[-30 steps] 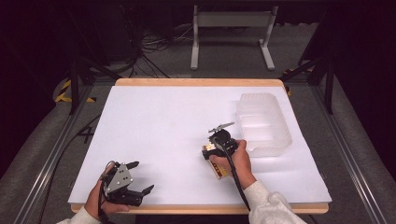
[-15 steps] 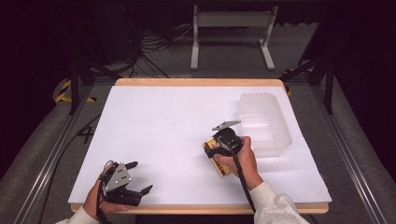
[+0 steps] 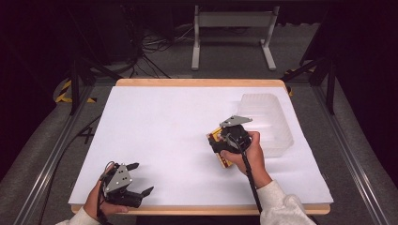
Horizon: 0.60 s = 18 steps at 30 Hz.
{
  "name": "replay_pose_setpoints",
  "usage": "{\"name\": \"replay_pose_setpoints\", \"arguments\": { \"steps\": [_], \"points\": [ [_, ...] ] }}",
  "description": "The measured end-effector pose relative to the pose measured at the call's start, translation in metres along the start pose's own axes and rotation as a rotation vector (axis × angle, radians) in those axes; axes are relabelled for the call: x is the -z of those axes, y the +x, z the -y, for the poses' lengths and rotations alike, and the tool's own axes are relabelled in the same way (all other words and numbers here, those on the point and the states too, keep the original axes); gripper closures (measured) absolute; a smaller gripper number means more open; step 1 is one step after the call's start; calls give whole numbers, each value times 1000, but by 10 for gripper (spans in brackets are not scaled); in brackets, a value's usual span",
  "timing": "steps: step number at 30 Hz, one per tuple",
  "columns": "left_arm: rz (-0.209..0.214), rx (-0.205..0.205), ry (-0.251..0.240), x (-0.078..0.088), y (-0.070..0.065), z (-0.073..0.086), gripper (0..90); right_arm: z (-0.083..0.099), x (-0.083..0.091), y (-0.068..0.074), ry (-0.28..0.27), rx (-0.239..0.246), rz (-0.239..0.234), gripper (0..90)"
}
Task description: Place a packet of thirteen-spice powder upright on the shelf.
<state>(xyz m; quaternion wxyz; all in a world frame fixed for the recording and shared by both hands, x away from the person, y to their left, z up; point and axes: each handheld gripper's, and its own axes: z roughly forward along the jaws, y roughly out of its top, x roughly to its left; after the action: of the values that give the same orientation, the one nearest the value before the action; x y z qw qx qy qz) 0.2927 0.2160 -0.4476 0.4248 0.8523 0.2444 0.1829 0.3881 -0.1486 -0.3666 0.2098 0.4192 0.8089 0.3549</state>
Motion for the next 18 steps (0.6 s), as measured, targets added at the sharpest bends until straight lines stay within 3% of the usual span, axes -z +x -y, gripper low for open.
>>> {"name": "replay_pose_setpoints", "arguments": {
  "steps": [13,18],
  "points": [
    [6,-9,15,-1,-1,0,76,-15,18,-11,-128,-14,48,326],
    [7,-15,20,-1,-1,1,76,-25,27,-25,-180,-25,97,326]
  ]
}}
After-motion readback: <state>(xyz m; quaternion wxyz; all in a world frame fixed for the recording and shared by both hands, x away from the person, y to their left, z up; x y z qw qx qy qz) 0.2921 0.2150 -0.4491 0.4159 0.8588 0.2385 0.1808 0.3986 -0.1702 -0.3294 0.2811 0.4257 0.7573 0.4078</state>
